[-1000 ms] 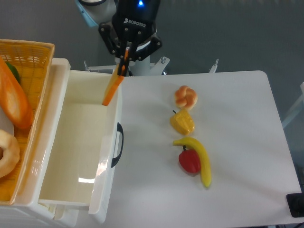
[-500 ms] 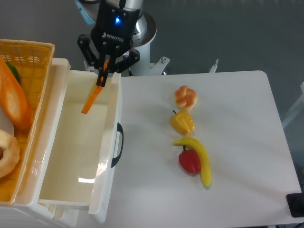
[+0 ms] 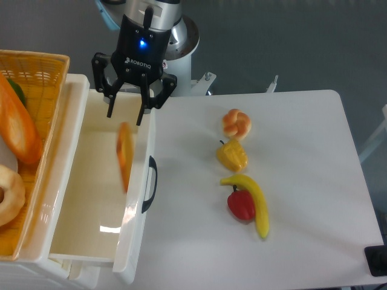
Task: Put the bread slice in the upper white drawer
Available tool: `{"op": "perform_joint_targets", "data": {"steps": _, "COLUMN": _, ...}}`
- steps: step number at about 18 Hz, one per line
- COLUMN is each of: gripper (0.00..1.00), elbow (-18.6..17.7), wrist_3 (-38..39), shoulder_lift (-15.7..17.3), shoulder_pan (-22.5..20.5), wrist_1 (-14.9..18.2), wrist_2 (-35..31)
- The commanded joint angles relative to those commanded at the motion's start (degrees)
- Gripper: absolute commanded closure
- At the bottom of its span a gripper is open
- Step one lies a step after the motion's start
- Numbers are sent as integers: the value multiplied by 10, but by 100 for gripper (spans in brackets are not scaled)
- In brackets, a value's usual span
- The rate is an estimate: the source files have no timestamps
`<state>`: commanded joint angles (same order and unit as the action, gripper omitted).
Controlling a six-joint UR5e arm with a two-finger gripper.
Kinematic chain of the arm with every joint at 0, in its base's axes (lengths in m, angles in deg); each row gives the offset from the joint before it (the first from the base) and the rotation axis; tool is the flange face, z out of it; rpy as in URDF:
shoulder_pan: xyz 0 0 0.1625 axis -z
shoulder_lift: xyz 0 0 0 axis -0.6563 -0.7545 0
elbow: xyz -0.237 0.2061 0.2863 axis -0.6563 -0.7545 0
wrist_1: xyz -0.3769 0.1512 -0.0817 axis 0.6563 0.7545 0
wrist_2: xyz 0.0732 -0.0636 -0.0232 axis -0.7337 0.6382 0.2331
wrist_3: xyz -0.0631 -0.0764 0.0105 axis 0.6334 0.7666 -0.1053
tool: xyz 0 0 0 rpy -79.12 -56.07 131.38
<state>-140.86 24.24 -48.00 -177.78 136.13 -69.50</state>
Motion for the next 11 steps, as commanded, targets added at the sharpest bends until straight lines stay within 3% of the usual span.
{"op": "perform_joint_targets", "data": {"steps": 2, "gripper": 17, "elbow": 3, "wrist_3": -1, "shoulder_lift": -5, "shoulder_pan": 0, "wrist_1": -4, "wrist_2": -1}}
{"op": "perform_joint_targets", "data": {"steps": 4, "gripper": 1, "elbow": 8, "wrist_3": -19, "shoulder_lift": -17, "shoulder_pan": -5, "wrist_1": -9, "wrist_2": -3}}
{"op": "perform_joint_targets", "data": {"steps": 11, "gripper": 0, "elbow": 12, "wrist_3": -128, "shoulder_lift": -47, "shoulder_pan": -43, "wrist_1": -25, "wrist_2": -90}}
